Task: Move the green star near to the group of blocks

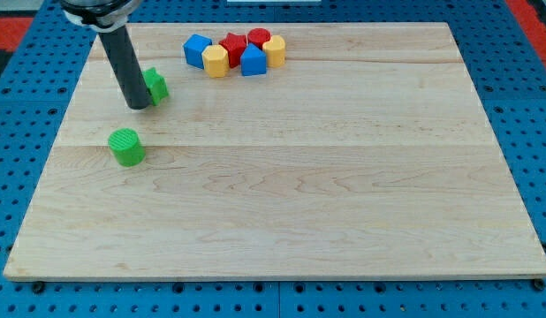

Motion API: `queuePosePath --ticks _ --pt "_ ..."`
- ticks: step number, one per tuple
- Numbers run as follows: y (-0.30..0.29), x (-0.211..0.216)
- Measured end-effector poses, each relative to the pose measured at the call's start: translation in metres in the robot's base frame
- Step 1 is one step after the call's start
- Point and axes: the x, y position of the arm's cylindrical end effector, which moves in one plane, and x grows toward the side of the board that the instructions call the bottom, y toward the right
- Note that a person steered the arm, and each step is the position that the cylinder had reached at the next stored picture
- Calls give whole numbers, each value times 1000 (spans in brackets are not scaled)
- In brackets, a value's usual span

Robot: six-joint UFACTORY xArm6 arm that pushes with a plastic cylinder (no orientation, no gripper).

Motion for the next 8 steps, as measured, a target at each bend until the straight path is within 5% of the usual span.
queuePosePath --ticks 3,5,7,8 --pt "52 27" --pt "4 -63" --pt "-96 -62" --pt "-101 -105"
